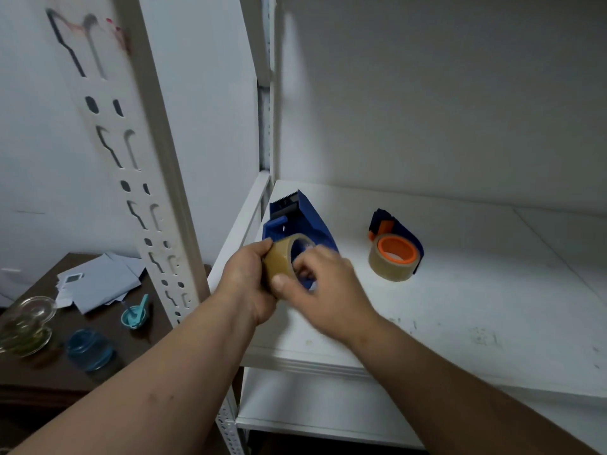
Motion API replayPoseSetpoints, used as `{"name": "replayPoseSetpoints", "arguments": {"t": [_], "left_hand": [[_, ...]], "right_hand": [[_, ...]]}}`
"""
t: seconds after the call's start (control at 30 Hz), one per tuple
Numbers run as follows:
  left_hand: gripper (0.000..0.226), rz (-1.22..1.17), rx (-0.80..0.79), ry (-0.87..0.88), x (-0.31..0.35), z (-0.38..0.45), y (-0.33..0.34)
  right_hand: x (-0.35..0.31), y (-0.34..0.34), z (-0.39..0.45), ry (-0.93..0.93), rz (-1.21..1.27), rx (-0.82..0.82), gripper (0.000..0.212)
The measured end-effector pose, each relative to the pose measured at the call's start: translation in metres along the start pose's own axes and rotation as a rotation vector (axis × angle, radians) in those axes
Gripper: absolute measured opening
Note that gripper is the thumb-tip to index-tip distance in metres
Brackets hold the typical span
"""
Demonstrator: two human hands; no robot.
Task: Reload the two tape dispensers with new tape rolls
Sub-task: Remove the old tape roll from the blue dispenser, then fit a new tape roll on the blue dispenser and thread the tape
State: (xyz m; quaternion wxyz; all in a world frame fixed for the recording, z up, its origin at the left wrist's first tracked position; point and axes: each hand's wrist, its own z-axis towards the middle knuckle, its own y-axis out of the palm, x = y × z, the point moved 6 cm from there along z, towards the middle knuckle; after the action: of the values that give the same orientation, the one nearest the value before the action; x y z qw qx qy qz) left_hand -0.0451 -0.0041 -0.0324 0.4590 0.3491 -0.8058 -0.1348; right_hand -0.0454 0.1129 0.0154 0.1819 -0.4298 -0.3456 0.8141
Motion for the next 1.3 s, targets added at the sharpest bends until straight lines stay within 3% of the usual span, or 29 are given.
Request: {"name": "replayPoseSetpoints", "arguments": {"t": [0.07,0.17,0.23,0.33,0.47,0.63,0.67,0.77,0.87,1.0,1.13,1.2,1.3], "left_hand": [[0.028,0.043,0.011,0.037,0.004,-0.001,0.003],[0.025,0.059,0.067,0.124,0.012,0.0,0.001],[0.015,0.042,0.159,0.16,0.017,0.001,-0.006],[0.008,0.04,0.243,0.207,0.021,0.001,-0.013],[0.012,0.105,0.234,0.253,0.019,0.004,-0.006],[0.011,0.116,0.279,0.286,0.029,0.014,0.001],[0.01,0.117,0.295,0.29,0.031,0.016,0.002],[0.009,0.103,0.329,0.287,0.034,0.021,0.005],[0.01,0.105,0.33,0.301,0.034,0.025,0.007],[0.012,0.13,0.311,0.316,0.03,0.025,0.013],[0.005,0.139,0.292,0.293,0.028,0.021,0.02],[0.002,0.13,0.279,0.277,0.026,0.019,0.024],[0.011,0.157,0.215,0.261,0.022,0.011,0.03]], "right_hand": [[-0.006,0.007,-0.001,-0.038,-0.097,-0.045,0.024],[0.006,-0.001,0.006,0.082,0.039,-0.05,0.012],[0.028,-0.013,0.01,0.246,0.152,0.026,0.004],[0.057,-0.036,0.015,0.386,0.138,0.181,0.01],[0.073,-0.043,0.03,0.365,-0.094,0.082,0.025],[0.095,-0.028,0.071,0.267,-0.342,-0.137,0.006],[0.102,-0.02,0.081,0.265,-0.381,-0.217,0.011],[0.126,0.002,0.104,0.321,-0.439,-0.341,0.054],[0.139,0.017,0.121,0.24,-0.527,-0.32,0.058],[0.153,0.038,0.121,0.196,-0.597,-0.451,0.071],[0.135,0.018,0.12,0.025,-0.583,-0.203,0.049],[0.124,0.001,0.116,0.031,-0.49,-0.096,0.033],[0.112,-0.016,0.097,0.069,-0.334,-0.079,0.021]]}}
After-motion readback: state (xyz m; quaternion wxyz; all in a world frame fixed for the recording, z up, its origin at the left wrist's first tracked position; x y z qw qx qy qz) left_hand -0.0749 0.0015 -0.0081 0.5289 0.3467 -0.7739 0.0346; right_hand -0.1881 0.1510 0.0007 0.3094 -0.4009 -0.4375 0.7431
